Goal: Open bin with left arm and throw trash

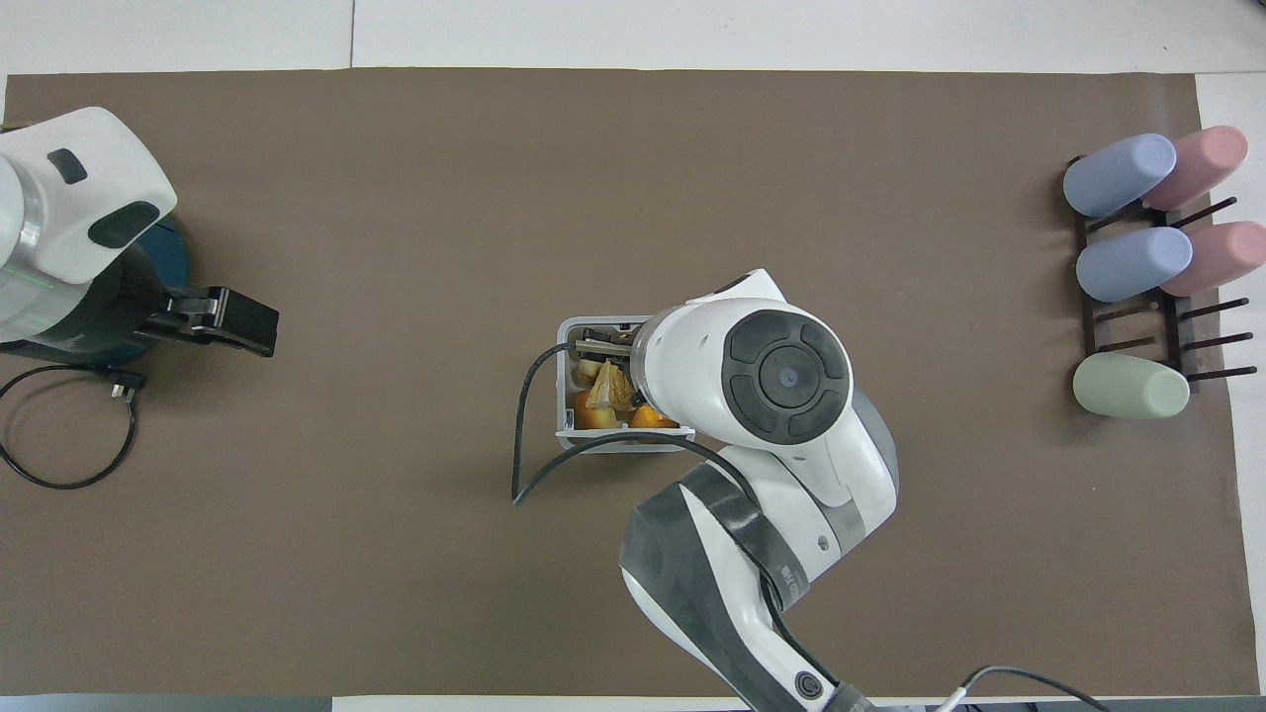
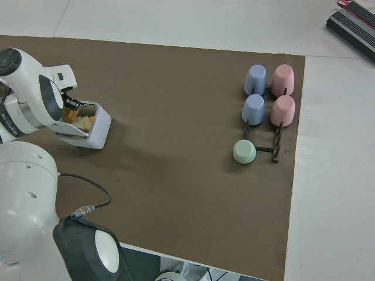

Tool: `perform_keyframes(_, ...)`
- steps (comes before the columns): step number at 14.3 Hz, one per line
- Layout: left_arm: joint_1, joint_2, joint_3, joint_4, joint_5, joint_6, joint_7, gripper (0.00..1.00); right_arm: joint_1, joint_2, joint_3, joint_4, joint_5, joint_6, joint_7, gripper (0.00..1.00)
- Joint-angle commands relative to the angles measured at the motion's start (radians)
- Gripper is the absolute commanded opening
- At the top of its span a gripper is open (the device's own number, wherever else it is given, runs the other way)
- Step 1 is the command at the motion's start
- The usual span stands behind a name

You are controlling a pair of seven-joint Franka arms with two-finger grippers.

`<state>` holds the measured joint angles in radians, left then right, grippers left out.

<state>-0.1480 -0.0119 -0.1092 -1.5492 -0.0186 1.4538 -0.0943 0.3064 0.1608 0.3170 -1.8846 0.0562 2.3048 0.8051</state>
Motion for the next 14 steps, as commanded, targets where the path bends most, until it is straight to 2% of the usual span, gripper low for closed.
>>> perform_keyframes(1, 0.005, -0.023, -0.003, -0.029, 0.022, -0.004, -0.010, 1.00, -0.009, -0.014, 0.001, -0.011, 0.005, 0.008, 0.014, 0.98)
perform_keyframes(3, 0.004, -0.019, 0.011, -0.017, 0.005, -0.006, -0.011, 1.00, -0.021, -0.015, -0.001, -0.011, -0.002, 0.002, 0.008, 1.00)
perform_keyframes(5, 0.065, -0.005, -0.003, 0.021, -0.032, -0.013, -0.015, 1.00, -0.059, -0.009, -0.004, -0.004, -0.016, 0.004, -0.003, 1.00)
perform_keyframes(10, 0.076, -0.016, -0.006, 0.021, -0.027, -0.044, -0.016, 1.00, -0.205, -0.047, -0.006, 0.001, -0.041, 0.004, -0.121, 1.00)
perform_keyframes(12, 0.077, -0.020, -0.006, 0.009, -0.026, -0.041, -0.013, 1.00, -0.257, -0.069, -0.006, -0.001, -0.041, -0.002, -0.216, 1.00)
perform_keyframes(14, 0.077, -0.017, -0.004, 0.011, -0.020, -0.036, -0.001, 1.00, -0.306, -0.095, -0.006, -0.002, -0.045, -0.059, -0.321, 1.00)
